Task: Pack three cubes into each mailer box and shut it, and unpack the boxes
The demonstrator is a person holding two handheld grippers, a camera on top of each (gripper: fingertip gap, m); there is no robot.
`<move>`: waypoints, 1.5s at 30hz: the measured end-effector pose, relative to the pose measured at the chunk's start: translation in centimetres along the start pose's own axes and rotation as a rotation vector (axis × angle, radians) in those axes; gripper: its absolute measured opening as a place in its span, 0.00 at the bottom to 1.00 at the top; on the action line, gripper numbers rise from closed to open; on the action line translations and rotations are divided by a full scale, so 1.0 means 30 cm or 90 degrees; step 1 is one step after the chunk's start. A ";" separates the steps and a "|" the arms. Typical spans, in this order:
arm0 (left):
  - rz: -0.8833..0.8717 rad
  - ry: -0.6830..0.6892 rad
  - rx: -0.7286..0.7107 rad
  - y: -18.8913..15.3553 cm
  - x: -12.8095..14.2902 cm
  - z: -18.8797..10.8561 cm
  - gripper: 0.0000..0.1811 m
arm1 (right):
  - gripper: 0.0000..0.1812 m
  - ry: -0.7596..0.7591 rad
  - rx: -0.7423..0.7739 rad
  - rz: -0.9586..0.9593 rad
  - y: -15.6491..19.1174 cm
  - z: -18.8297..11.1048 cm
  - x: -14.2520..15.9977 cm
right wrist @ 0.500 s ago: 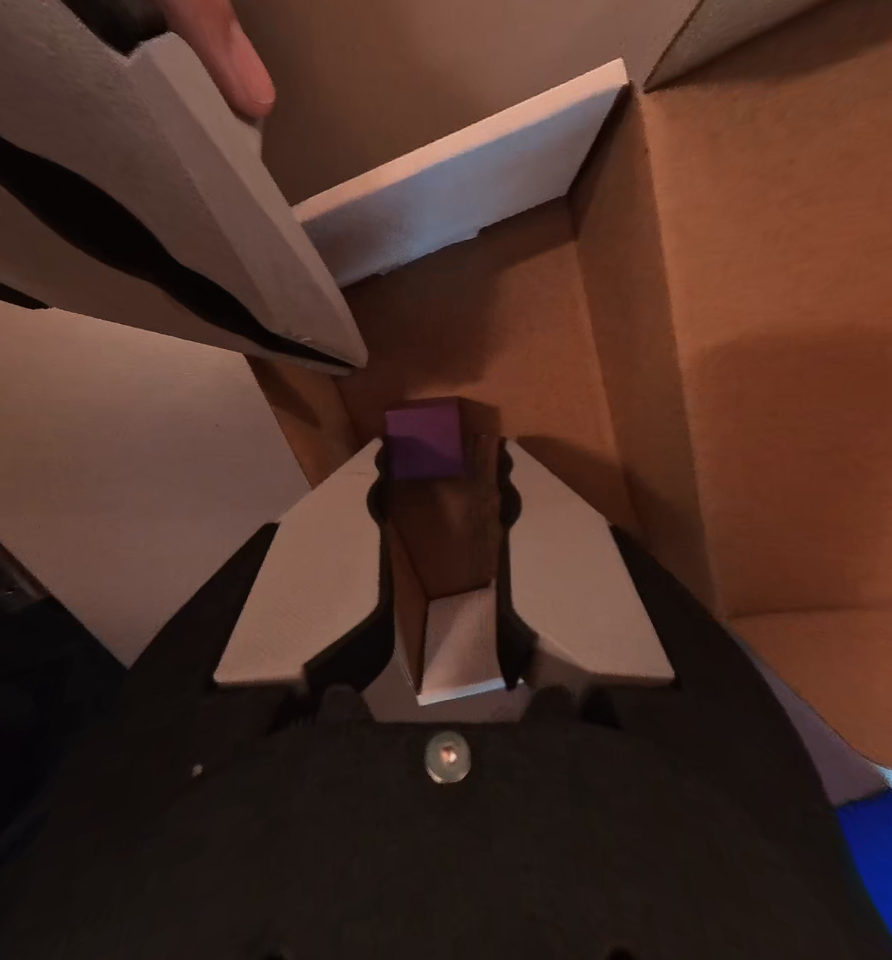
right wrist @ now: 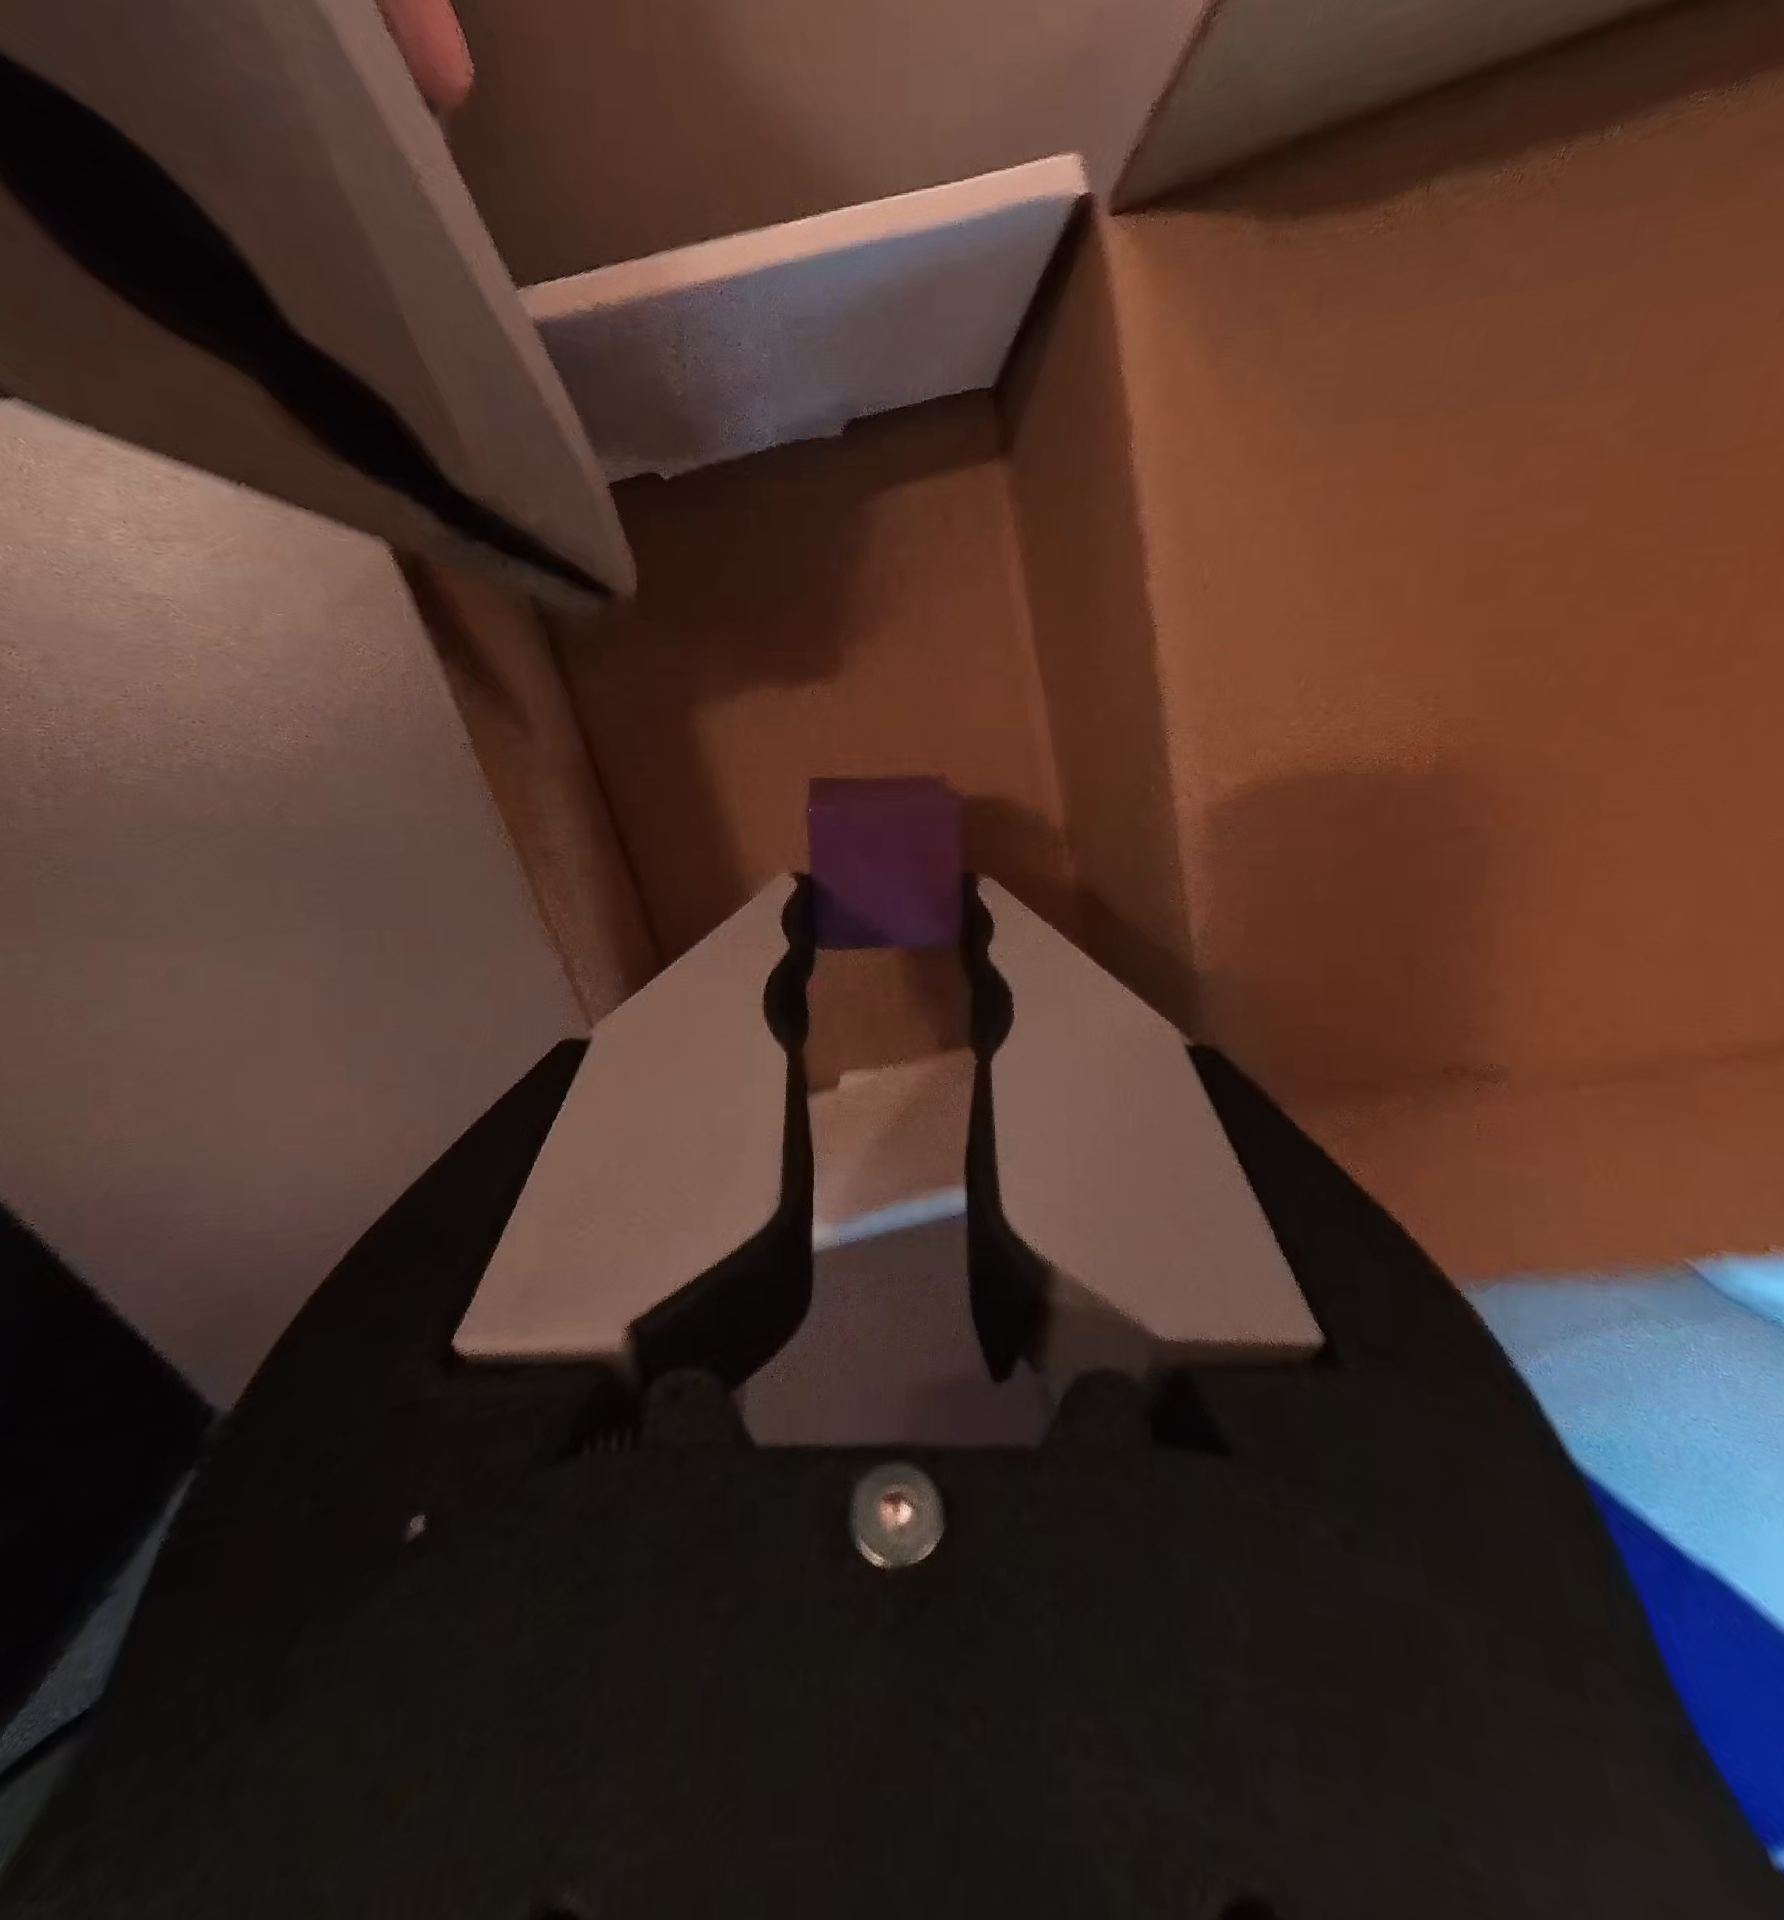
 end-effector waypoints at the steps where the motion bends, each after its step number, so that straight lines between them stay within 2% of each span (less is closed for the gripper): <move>1: 0.003 0.001 -0.001 0.000 -0.001 0.000 0.00 | 0.14 -0.017 0.006 0.013 -0.003 -0.039 0.019; 6: 0.015 0.005 -0.011 -0.003 -0.003 0.003 0.00 | 0.14 -0.082 0.051 0.090 -0.016 -0.274 0.214; 13: 0.010 0.000 -0.012 -0.004 -0.003 0.005 0.00 | 0.14 -0.084 0.153 0.301 -0.075 -0.607 0.676; 15: 0.011 0.000 -0.013 -0.005 -0.004 0.007 0.00 | 0.14 -0.038 0.202 0.374 -0.106 -0.648 0.820; 17: 0.008 -0.002 -0.013 -0.005 -0.004 0.007 0.00 | 0.14 0.017 0.232 0.439 -0.133 -0.648 0.945; 21: 0.002 -0.004 -0.011 -0.004 -0.002 0.006 0.00 | 0.14 0.039 0.184 0.499 -0.149 -0.566 1.066; 29: -0.009 -0.008 -0.008 -0.003 0.001 0.005 0.00 | 0.14 0.100 0.125 0.504 -0.148 -0.428 1.121; 33: -0.006 -0.001 -0.010 -0.004 -0.001 0.004 0.00 | 0.14 0.105 0.129 0.513 -0.151 -0.431 1.127; 36: -0.038 0.015 0.007 0.001 -0.003 -0.001 0.00 | 0.14 0.096 0.179 0.523 -0.153 -0.480 1.123; 38: -0.056 0.021 0.030 0.006 -0.002 -0.012 0.00 | 0.13 0.055 0.231 0.518 -0.149 -0.537 1.088; 41: -0.084 0.014 0.056 0.018 0.001 -0.046 0.03 | 0.13 -0.072 0.283 0.471 -0.119 -0.634 0.958; 43: -0.119 -0.020 0.100 0.026 -0.009 -0.090 0.07 | 0.13 -0.188 0.279 0.416 -0.085 -0.675 0.836; 45: -0.151 -0.091 0.122 0.041 -0.035 -0.139 0.08 | 0.14 -0.308 0.226 0.366 -0.048 -0.677 0.710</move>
Point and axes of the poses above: each gripper's, where its closed fingertips meet, z out along the fingers, x out of its underside, y = z × x across the jaws, the point moved 10 cm from there along -z, back along the fingers, and after that the axes turned 6 degrees about -y, right-handed, at the moved point
